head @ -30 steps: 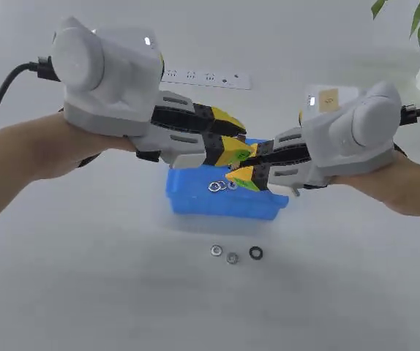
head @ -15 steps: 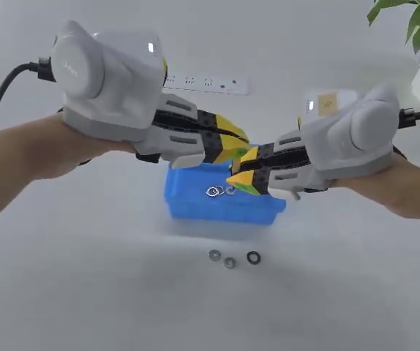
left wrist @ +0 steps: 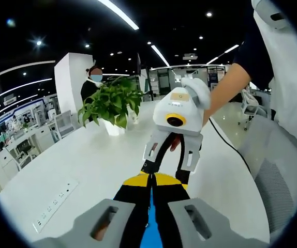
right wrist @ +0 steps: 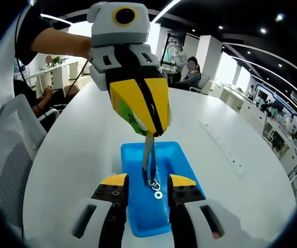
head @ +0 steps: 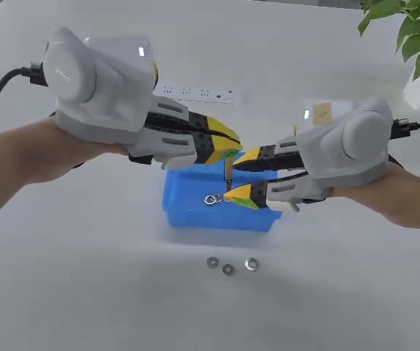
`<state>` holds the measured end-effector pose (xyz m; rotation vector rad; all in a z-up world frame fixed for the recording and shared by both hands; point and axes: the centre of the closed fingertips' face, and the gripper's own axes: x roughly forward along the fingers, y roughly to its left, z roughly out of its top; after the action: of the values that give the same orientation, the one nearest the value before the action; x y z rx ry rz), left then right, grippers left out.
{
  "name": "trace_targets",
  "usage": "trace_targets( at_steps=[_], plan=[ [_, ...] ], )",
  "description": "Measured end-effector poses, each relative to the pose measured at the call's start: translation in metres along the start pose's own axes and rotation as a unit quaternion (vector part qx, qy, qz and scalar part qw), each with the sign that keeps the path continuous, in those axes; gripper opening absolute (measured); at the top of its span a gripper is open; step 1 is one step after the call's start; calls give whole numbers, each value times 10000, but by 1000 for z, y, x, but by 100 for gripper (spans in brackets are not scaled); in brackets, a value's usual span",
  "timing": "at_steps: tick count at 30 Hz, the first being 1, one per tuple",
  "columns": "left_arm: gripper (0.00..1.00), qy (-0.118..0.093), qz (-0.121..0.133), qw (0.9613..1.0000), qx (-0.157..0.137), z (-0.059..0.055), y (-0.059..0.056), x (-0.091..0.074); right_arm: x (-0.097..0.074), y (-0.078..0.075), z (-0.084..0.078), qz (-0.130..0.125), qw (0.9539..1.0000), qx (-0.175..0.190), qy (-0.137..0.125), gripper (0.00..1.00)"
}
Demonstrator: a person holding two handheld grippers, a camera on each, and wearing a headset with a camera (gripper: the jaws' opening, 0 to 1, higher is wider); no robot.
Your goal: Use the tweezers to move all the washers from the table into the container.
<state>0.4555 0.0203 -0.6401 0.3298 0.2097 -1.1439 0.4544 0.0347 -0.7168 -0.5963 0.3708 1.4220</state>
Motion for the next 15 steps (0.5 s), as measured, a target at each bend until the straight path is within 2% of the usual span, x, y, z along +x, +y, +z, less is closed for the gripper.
trace_targets(
  at_steps=[3,6,9,13,15],
  plan=[
    [4,7,10,10000,52,4,-2,-2,-7,2,1,-56,9999,112,-105,35],
    [4,11,11,9999,144,9,-3,-6,-16,5,3,-134,9994,216,-218,44],
    [4,77,8,9993,379,16,-6,-10,-23,14,7,-83,9991,208,-362,50],
    [4,41,20,9990,446,24,-11,-18,-32,27,13,-75,9984,251,-508,57],
    [4,29,48,9988,477,26,-15,-21,-33,41,13,138,9981,293,-529,62]
  ],
)
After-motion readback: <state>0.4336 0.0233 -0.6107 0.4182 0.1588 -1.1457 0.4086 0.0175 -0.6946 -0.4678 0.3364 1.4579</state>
